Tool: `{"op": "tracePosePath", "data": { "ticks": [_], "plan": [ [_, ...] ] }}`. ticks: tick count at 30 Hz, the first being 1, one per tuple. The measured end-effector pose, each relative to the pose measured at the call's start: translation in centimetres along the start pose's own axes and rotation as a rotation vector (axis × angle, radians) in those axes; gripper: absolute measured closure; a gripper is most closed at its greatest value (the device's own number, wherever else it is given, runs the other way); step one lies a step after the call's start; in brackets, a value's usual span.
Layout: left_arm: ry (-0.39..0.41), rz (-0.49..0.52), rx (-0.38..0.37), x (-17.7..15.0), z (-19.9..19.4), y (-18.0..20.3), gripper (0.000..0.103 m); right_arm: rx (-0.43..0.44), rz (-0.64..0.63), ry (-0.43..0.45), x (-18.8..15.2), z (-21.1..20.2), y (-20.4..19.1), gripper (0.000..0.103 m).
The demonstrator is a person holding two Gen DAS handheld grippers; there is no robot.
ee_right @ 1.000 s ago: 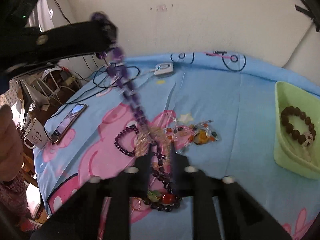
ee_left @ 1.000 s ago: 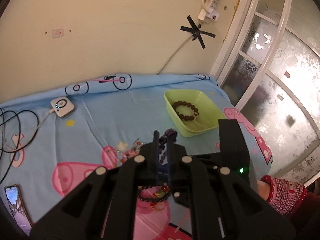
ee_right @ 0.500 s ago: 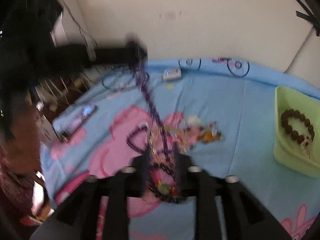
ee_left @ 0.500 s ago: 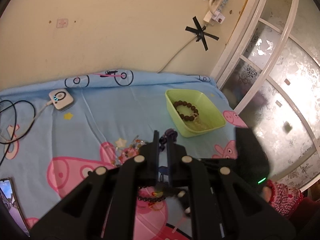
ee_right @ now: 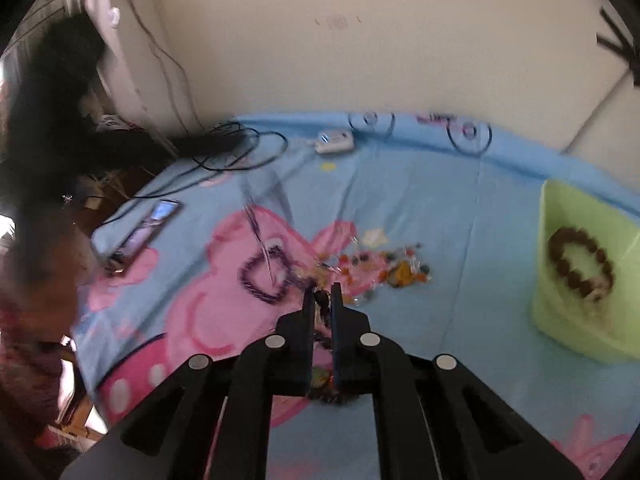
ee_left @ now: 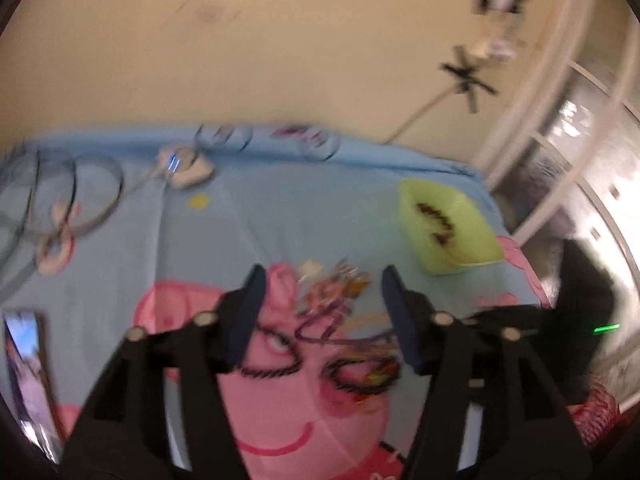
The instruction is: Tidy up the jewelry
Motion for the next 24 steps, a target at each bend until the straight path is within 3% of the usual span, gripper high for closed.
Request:
{"op": "tracePosePath", "data": {
  "ticks": [3, 6, 9, 13, 15, 16, 19, 24],
  "plan": [
    [-0.041, -0.081, -0.024, -1.1, 1.6, -1.5, 0.045, 0.021, -0.002, 0.045, 1.6, -2.5, -0.6, 0.103],
    [-0.034, -0.127, -0.086, -1.7, 1.7, -1.4, 0.045, -0.023, -0.024, 0.042, 2.6, -3.1, -0.4, 0.103],
    [-0.008, -0.094, -0.115, -2.0, 0.8, -0.1, 0.044, 0.049, 0.073, 0.043, 3.3, -3.6, 0.6, 0.103],
    [-0.003, -0.062, -0.137, -2.3, 0.3, 0.7, 0.041, 0.049, 0.089, 0.057, 3.9, -4.0, 1.1, 0.103],
    [0.006, -0.051, -0.145, -2.2, -0.1, 1.0, 0.041, 0.150, 0.151, 0.066, 4.3, -4.6, 1.1, 0.103],
    [0.015, -0.038, -0.149, -2.1, -0.3, 1.2, 0.041, 0.173, 0.153, 0.080, 4.5, -5.0, 1.0, 0.103],
    [0.022, 0.052, -0.133, -2.4, -0.3, 2.8, 0.033, 0.103, 0.122, 0.053, 4.4, -4.4, 1.3, 0.103],
    [0.016, 0.237, -0.059, -3.7, 1.3, 5.3, 0.033, 0.108, 0.121, 0.058, 4.0, -4.8, 1.4, 0.103]
  ]
}}
Point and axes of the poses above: each gripper's, at about its wrist camera, not at the fingertips, and z roughly the way its jaws point, y to its right, x to its top, the point moved 7 cm from there along z, roughly the way its jaws point, and after that the axes turned 5 degrees about z, right-handed, at the moved point
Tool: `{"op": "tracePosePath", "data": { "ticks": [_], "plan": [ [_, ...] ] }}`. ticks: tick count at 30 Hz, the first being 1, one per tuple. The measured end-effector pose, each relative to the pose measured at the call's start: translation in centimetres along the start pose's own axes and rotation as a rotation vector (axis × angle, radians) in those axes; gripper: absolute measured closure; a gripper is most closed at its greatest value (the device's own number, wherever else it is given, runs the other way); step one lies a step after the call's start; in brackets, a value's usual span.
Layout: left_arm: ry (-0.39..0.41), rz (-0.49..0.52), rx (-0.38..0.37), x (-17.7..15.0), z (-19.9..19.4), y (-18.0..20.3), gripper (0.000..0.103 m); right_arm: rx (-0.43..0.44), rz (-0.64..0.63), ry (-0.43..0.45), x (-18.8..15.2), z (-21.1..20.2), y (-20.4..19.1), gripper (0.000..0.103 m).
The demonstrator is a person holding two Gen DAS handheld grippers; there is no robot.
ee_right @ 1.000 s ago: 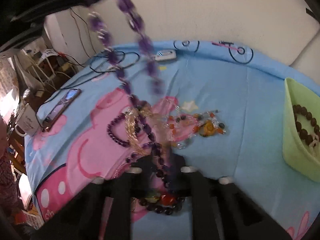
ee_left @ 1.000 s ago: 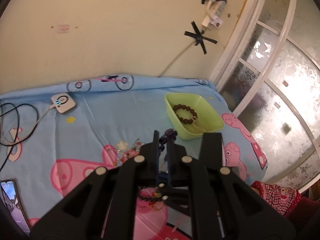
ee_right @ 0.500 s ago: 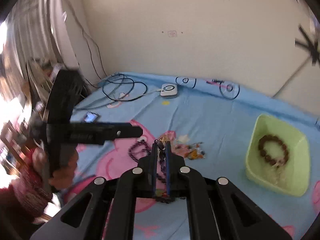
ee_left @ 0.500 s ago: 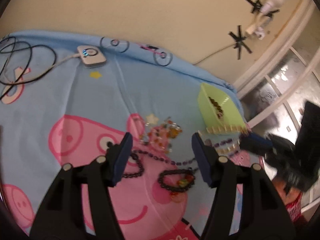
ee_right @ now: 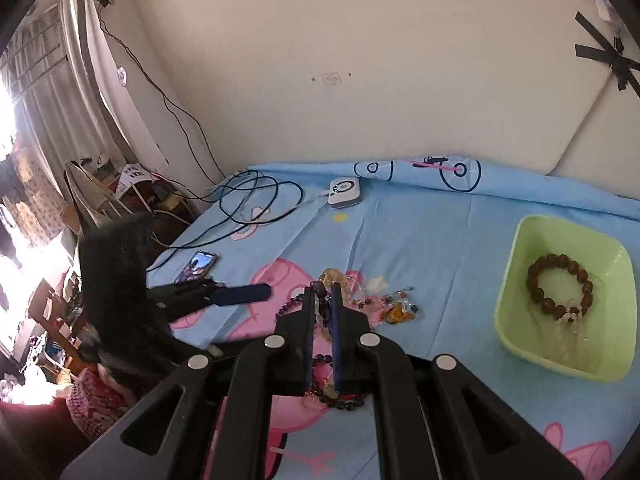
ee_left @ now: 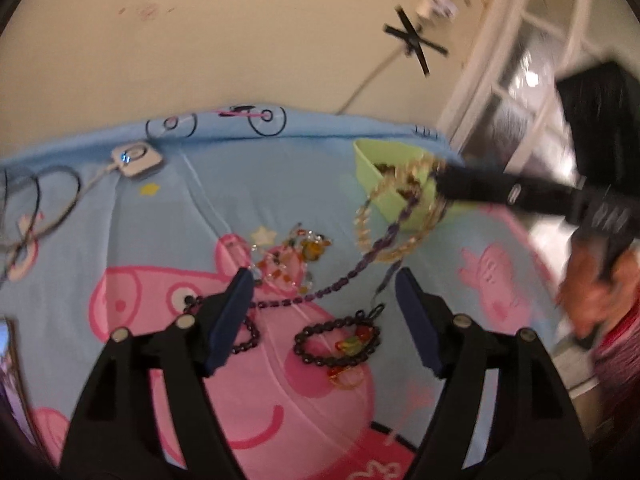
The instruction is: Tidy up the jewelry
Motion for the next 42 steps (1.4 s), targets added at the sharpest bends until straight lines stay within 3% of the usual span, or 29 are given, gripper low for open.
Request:
{"op": "tracePosePath", "data": {
  "ticks": [3, 6, 7, 8, 9, 11, 13, 15, 20, 22, 23, 26, 33, 34, 35, 36, 42],
  "plan": [
    [-0.015, 0.075, 0.028, -0.2, 1.6, 0.9, 0.033, -0.004, -0.025, 0.014, 0.3, -1.1, -0.4, 0.103],
    [-0.021, 0.113, 0.009, 0.1, 3.0, 2.0, 0.033, -0.009, -0.042, 0.025, 0.5, -2.0, -0.7, 0.103],
    [-0.016, 0.133, 0.022, 0.5, 3.5, 2.2, 0.050, -0.007, -0.043, 0.028, 0.5, -2.2, -0.8, 0.103],
    [-0.024, 0.145, 0.029, 0.7, 4.0, 2.3, 0.086, -0.006, -0.046, 0.032, 0.5, -2.6, -0.8, 0.103],
    [-0.045, 0.143, 0.022, 0.9, 4.4, 2.3, 0.097, -0.005, -0.050, 0.035, 0.5, -2.8, -0.7, 0.103],
    [-0.027, 0.088, -0.013, 2.0, 3.7, 1.9, 0.097, -0.028, -0.052, 0.044, 0.1, -3.0, 0.0, 0.103],
    [0.044, 0.084, -0.027, 3.4, 1.4, 1.9, 0.097, -0.057, -0.039, 0.032, -0.5, -2.3, 1.3, 0.103],
    [0.078, 0.084, -0.037, 4.4, -0.2, 2.3, 0.097, -0.070, -0.019, -0.018, -1.7, -1.0, 2.8, 0.103],
    [0.110, 0.079, -0.080, 6.4, -2.8, 3.0, 0.097, -0.101, -0.028, -0.072, -3.3, 0.8, 3.9, 0.103],
    [0.124, 0.082, -0.097, 7.2, -3.7, 3.6, 0.097, -0.077, -0.050, -0.044, -3.2, 0.4, 3.1, 0.090],
    [0.132, 0.084, -0.106, 7.7, -4.2, 3.9, 0.097, -0.058, -0.067, -0.027, -3.0, 0.0, 2.5, 0.077],
    [0.156, 0.100, -0.127, 9.1, -5.5, 4.9, 0.097, -0.028, -0.131, 0.017, -2.8, -0.8, 0.7, 0.074],
    [0.197, 0.162, -0.144, 11.1, -7.7, 7.4, 0.097, -0.068, -0.161, 0.031, -1.9, 1.0, 0.8, 0.076],
    [0.200, 0.165, -0.143, 11.3, -7.9, 7.5, 0.097, -0.083, -0.161, 0.019, -2.0, 1.6, 1.0, 0.085],
    [0.203, 0.168, -0.138, 11.5, -8.1, 7.7, 0.097, -0.098, -0.143, -0.003, -1.9, 2.3, 1.7, 0.103],
    [0.206, 0.170, -0.129, 11.7, -8.2, 7.7, 0.097, -0.092, -0.116, -0.016, -1.8, 2.4, 2.1, 0.103],
    [0.189, 0.157, -0.107, 13.4, -6.6, 7.5, 0.097, 0.021, 0.008, 0.097, 2.1, -3.8, 3.1, 0.103]
  ]
}}
Point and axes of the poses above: each gripper's, at about its wrist camera, not at the fingertips, and z roughly the way its jaws point, y to its right, x to its top, the point moved 7 cm from there along z, roughly the way its jaws point, and after that the axes turned 5 degrees about z, right-handed, at the moved point
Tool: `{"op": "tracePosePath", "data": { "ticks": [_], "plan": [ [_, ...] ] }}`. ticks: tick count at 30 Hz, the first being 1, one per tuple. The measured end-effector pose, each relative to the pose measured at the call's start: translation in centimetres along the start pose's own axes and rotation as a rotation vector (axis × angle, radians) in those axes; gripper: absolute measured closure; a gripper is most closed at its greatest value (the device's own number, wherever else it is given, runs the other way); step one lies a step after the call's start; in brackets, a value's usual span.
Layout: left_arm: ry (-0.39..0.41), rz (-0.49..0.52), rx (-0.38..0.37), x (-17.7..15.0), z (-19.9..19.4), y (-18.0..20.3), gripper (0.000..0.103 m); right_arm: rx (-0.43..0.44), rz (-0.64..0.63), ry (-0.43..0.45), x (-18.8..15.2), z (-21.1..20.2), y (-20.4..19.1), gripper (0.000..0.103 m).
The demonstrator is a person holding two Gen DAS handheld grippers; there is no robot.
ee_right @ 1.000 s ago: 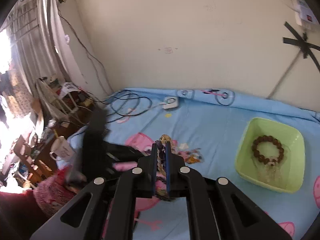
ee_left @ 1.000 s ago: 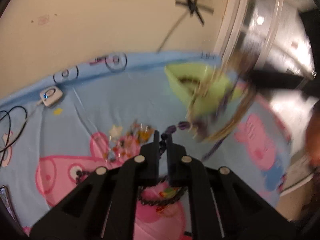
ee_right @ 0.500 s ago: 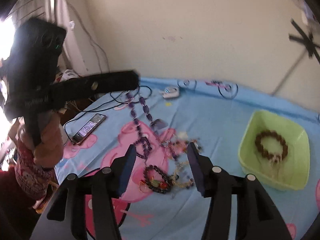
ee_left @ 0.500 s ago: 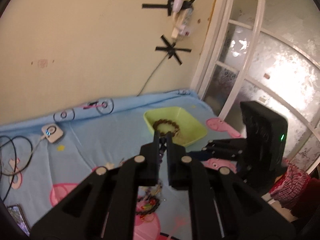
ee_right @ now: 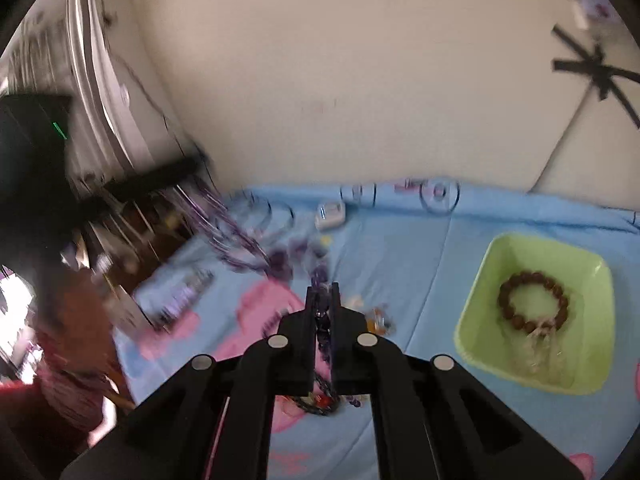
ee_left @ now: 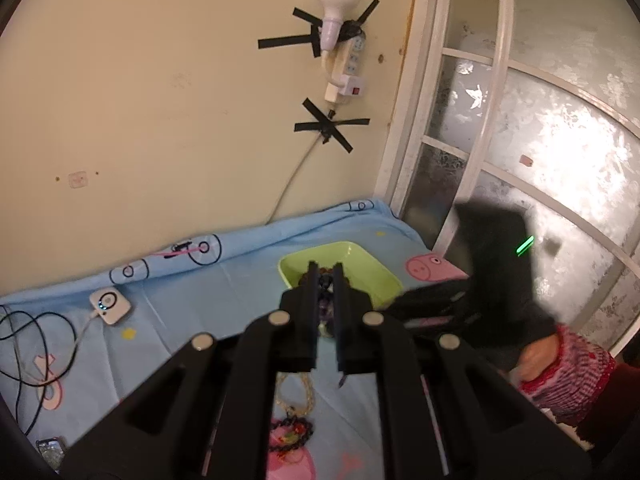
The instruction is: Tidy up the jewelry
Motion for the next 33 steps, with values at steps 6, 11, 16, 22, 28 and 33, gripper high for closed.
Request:
{"op": "tracePosePath", "data": {
  "ticks": [6, 11, 16, 22, 28, 33],
  "plan": [
    [-0.001, -0.035, -0.041, 2.6, 3.9, 1.0, 0.097, -0.082, -0.015, 0.117, 5.7, -5.9, 1.5, 0.103],
    [-0.066, -0.057, -0.071, 2.8, 8.9, 2.0, 0.097, -0.155, 0.004, 0.111, 6.6, -6.5, 5.0, 0.103],
    [-0.168, -0.064, -0.081, 0.7, 14.2, 2.5, 0.097, -0.183, 0.081, 0.027, 3.9, -3.5, 9.9, 0.103],
    [-0.331, -0.097, -0.054, -3.5, 19.6, 1.8, 0.095, -0.166, 0.187, -0.121, -0.4, 1.2, 13.1, 0.103],
    [-0.454, -0.132, -0.022, -5.9, 20.6, 0.7, 0.080, -0.254, 0.191, -0.208, -1.7, 2.8, 14.6, 0.103],
    [-0.352, -0.124, 0.009, -3.3, 15.5, -1.2, 0.080, -0.260, 0.166, -0.132, -0.1, 0.6, 13.5, 0.103]
  ]
}}
Point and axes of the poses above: each gripper's, at about its wrist camera, not at the fingertips, and z roughly the way its jaws point, y to its right, x to its top, the point moved 7 cm from there along z, roughly the way its jaws point, and after that the axes turned 5 degrees about z, right-handed, at the moved point
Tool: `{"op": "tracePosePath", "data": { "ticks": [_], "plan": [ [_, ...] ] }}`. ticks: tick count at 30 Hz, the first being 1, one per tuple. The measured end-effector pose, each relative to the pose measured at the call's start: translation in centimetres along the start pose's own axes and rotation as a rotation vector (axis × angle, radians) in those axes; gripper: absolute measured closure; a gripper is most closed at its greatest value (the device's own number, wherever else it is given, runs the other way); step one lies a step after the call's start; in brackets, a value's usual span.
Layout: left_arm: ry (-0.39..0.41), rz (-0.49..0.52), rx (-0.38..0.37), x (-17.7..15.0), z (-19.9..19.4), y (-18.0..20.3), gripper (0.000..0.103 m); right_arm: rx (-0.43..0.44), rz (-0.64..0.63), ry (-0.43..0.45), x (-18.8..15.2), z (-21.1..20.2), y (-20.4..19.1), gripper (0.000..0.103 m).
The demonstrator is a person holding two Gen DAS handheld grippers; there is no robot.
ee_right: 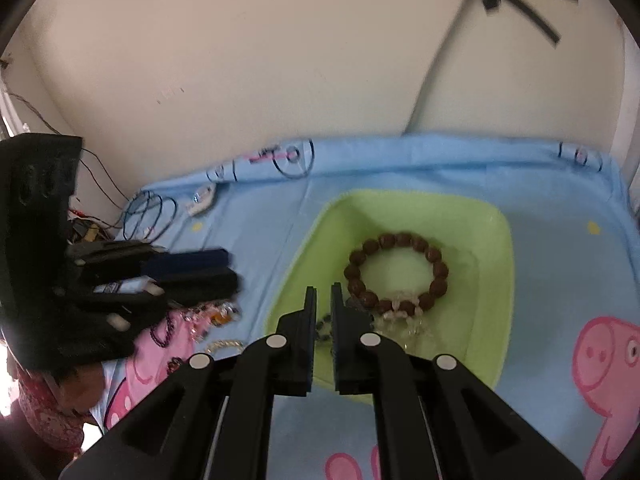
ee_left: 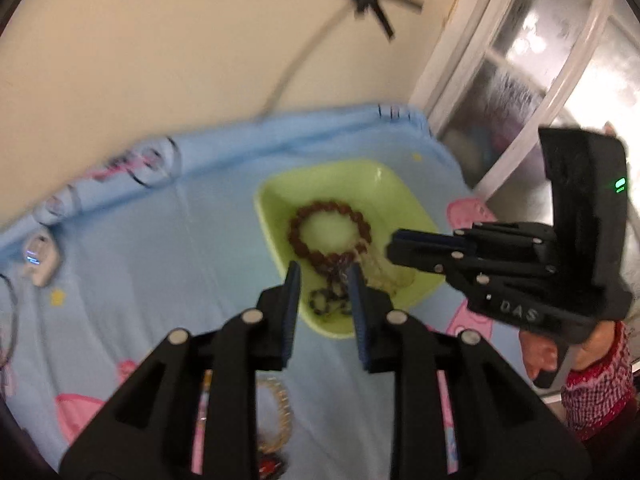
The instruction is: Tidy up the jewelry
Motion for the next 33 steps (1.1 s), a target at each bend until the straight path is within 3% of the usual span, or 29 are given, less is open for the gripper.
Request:
{"op": "tracePosePath", "data": {
  "ticks": [2, 3, 5, 8, 10, 11, 12, 13, 15, 17, 18, 21, 23, 25, 28, 31, 33],
  "plan": [
    [0.058, -0.019, 0.014, 0.0, -3.4, -1.3, 0.070, -0.037, -0.030, 0.036, 0.4, -0.9, -0.6, 0.103],
    [0.091, -0.031, 0.026, -0.2, -5.2, -2.1, 0.067, -0.060, -0.045, 0.050, 0.5, -1.3, -1.0, 0.088],
    [0.146, -0.046, 0.058, -1.0, -8.3, -3.6, 0.062, -0.081, -0.059, 0.087, 0.8, -2.1, -1.4, 0.075],
    [0.206, -0.069, 0.113, -3.7, -12.2, -6.0, 0.062, -0.040, -0.069, 0.186, 1.4, -4.3, -3.1, 0.075],
    [0.224, -0.090, 0.160, -6.1, -14.0, -7.9, 0.062, 0.013, -0.079, 0.301, 1.5, -6.9, -5.1, 0.074],
    [0.229, -0.099, 0.177, -7.1, -14.5, -8.6, 0.062, 0.056, -0.081, 0.366, 1.3, -8.2, -6.0, 0.062],
    [0.233, -0.113, 0.204, -8.6, -15.0, -9.6, 0.062, 0.085, -0.079, 0.407, 1.1, -8.9, -6.6, 0.040],
    [0.231, -0.132, 0.230, -10.0, -15.3, -10.6, 0.062, 0.115, -0.074, 0.457, 0.6, -9.8, -7.3, 0.031],
    [0.222, -0.179, 0.254, -12.7, -15.5, -12.5, 0.062, 0.144, -0.074, 0.482, -0.3, -10.0, -8.2, 0.027],
    [0.210, -0.227, 0.254, -15.4, -15.2, -14.0, 0.062, 0.155, -0.098, 0.396, -1.1, -8.0, -9.2, 0.029],
    [0.201, -0.249, 0.257, -16.6, -14.7, -14.7, 0.062, 0.149, -0.111, 0.336, -1.7, -6.3, -9.8, 0.049],
    [0.166, -0.315, 0.258, -19.7, -13.1, -16.2, 0.062, 0.119, -0.151, 0.123, -4.1, -0.2, -11.2, 0.084],
    [0.148, -0.362, 0.233, -21.3, -12.0, -16.9, 0.062, 0.126, -0.157, -0.024, -6.4, 4.5, -12.6, 0.091],
    [0.143, -0.379, 0.219, -22.3, -11.7, -17.0, 0.062, 0.104, -0.185, -0.103, -8.0, 7.8, -14.0, 0.094],
    [0.139, -0.370, 0.208, -23.1, -11.3, -16.4, 0.062, 0.042, -0.247, -0.141, -9.6, 11.0, -15.8, 0.094],
    [0.144, -0.349, 0.203, -23.5, -11.6, -15.9, 0.062, 0.002, -0.241, -0.167, -9.0, 14.1, -15.6, 0.094],
    [0.149, -0.342, 0.201, -23.5, -11.8, -15.8, 0.062, -0.042, -0.285, -0.163, -8.9, 14.9, -15.5, 0.103]
  ]
}}
Point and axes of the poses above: each gripper's, at about its wrist camera, not at the fingertips, and z roughly the way its jaws point, y to its right, x to its top, the point moved 7 cm from there along z, roughly the way its jaws point, and after that the axes turned 5 degrees about z, right-handed, at the moved point
